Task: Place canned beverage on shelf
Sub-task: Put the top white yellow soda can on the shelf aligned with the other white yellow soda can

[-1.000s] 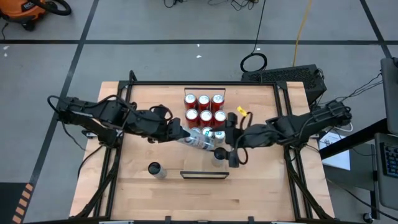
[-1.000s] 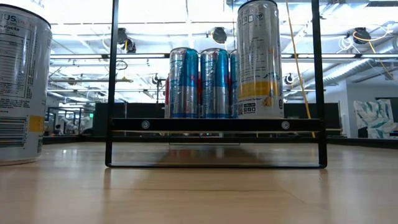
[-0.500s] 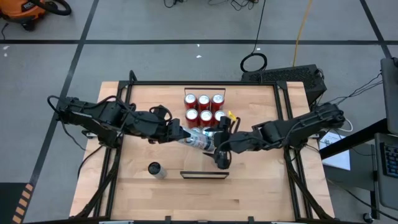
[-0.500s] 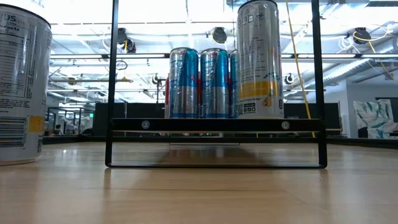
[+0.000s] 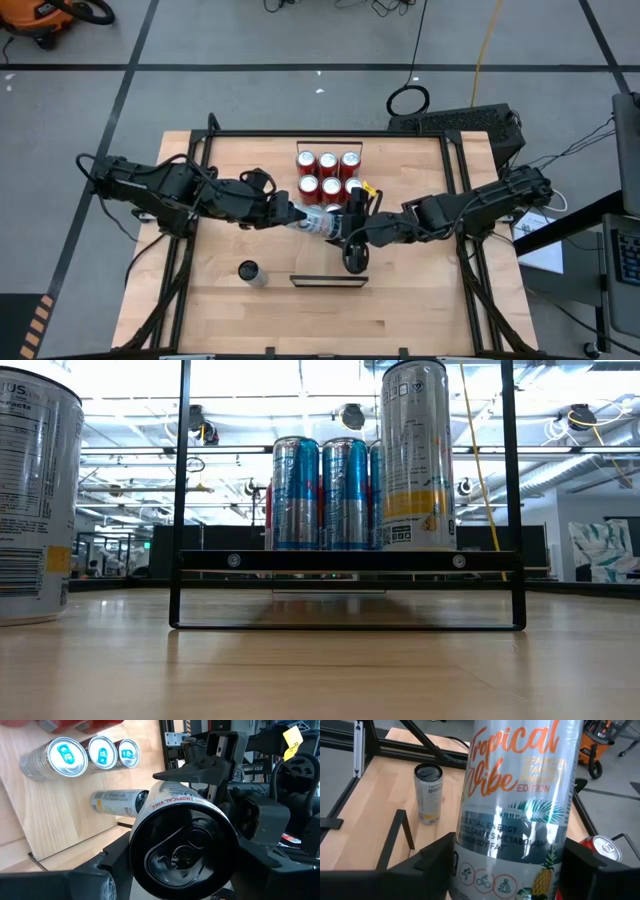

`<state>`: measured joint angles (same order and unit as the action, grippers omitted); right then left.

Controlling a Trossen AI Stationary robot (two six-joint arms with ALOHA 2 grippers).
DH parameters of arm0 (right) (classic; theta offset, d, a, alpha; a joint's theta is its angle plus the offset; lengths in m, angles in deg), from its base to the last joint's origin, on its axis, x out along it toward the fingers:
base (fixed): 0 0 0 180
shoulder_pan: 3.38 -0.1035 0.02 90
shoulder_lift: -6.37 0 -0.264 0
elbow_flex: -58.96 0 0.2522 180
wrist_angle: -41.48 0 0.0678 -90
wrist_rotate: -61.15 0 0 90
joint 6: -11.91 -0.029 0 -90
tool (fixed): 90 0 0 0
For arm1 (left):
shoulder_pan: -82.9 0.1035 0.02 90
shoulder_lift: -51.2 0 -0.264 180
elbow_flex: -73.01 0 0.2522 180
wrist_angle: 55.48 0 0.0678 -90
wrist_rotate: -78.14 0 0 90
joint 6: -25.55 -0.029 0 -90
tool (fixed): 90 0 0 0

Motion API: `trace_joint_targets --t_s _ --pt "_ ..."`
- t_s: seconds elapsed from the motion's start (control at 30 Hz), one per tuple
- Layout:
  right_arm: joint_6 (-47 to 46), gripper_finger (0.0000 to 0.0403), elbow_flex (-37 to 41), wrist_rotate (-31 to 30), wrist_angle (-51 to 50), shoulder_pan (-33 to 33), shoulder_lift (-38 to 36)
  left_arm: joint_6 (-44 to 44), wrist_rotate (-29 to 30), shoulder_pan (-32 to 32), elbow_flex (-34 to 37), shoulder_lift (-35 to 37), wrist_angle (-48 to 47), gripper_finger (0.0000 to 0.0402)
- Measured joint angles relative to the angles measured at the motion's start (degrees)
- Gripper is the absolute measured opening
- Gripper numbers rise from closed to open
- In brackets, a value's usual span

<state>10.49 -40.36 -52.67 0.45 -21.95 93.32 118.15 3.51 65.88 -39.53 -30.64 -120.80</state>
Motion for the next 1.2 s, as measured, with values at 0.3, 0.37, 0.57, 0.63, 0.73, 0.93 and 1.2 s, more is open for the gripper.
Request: trace_joint_targets --t_s 0.3,0.37,0.57,0.63,0.73,0.93,1.2 --pt "1.0 0.0232 0.0 -0.7 -0.1 0.0 -0.1 -4.0 0.6 0.0 0.0 0.0 0.1 0.0261" --pt "0.6 0.0232 0.0 -0.4 0.0 0.0 -0.3 -6.8 1.0 0.0 0.0 0.0 0.3 0.0281" --pt "-1.6 0.0227 0.0 3.0 -0.2 0.3 -1.3 -11.9 2.0 0.0 0.0 0.0 1.6 0.0338" --pt "-2.9 0.0228 0.0 3.8 -0.4 0.5 -1.6 -13.6 2.9 0.0 0.0 0.0 2.5 0.0348" --pt "-4.9 0.0228 0.0 5.8 -0.6 0.5 -2.0 -17.0 4.4 0.1 0.0 0.1 3.9 0.0351" --pt "-9.2 0.0228 0.1 11.5 -1.3 0.6 -3.2 -27.4 7.9 0.2 -0.1 1.0 8.5 0.0352" --pt "-13.2 0.0225 0.1 15.7 -0.9 2.1 -5.2 -47.4 10.0 0.1 -0.1 2.0 17.4 0.0352"
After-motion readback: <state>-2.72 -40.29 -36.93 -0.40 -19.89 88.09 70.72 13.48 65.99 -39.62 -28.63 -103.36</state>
